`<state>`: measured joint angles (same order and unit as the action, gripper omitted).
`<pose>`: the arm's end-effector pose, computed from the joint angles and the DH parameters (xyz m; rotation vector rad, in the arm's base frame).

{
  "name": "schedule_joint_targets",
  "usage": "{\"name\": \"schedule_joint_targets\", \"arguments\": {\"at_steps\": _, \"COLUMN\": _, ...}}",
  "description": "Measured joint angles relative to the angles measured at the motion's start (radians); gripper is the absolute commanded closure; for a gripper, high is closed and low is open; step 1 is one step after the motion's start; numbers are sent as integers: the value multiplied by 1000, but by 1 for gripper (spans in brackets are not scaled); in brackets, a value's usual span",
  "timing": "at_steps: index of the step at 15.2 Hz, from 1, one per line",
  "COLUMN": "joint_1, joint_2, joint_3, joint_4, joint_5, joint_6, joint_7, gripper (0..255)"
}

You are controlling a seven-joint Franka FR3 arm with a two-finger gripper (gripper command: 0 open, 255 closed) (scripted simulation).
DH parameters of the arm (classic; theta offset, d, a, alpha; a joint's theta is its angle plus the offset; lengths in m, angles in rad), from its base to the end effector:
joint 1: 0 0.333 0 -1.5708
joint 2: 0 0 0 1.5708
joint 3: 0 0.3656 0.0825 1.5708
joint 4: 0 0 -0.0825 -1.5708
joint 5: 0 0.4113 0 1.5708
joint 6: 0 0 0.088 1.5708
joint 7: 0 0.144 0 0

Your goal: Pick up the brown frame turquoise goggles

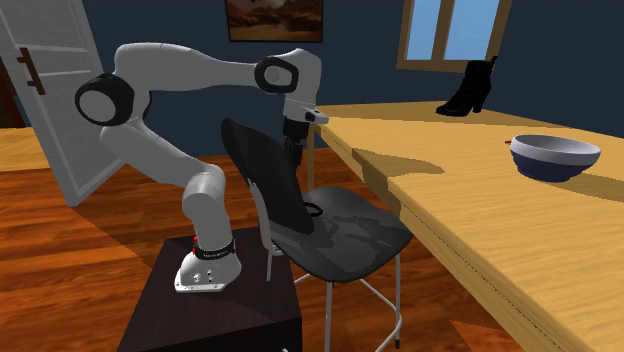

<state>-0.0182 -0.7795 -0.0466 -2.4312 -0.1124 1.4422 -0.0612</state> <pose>0.2730 -0.0382 0.5410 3.0561 0.0162 -0.3283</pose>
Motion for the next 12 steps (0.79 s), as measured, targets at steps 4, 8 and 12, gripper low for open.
{"name": "schedule_joint_targets", "arguments": {"at_steps": 4, "joint_1": -52, "joint_2": 5, "joint_3": 18, "joint_4": -51, "joint_5": -16, "joint_6": 91, "joint_7": 114, "gripper": 0}}
{"name": "schedule_joint_targets", "arguments": {"at_steps": 8, "joint_1": -117, "joint_2": 21, "joint_3": 40, "joint_4": -129, "joint_5": -38, "joint_6": 231, "joint_7": 266, "gripper": 0}}
{"name": "schedule_joint_targets", "arguments": {"at_steps": 12, "joint_1": -123, "joint_2": 35, "joint_3": 40, "joint_4": -177, "joint_5": -43, "joint_6": 296, "joint_7": 287, "gripper": 0}}
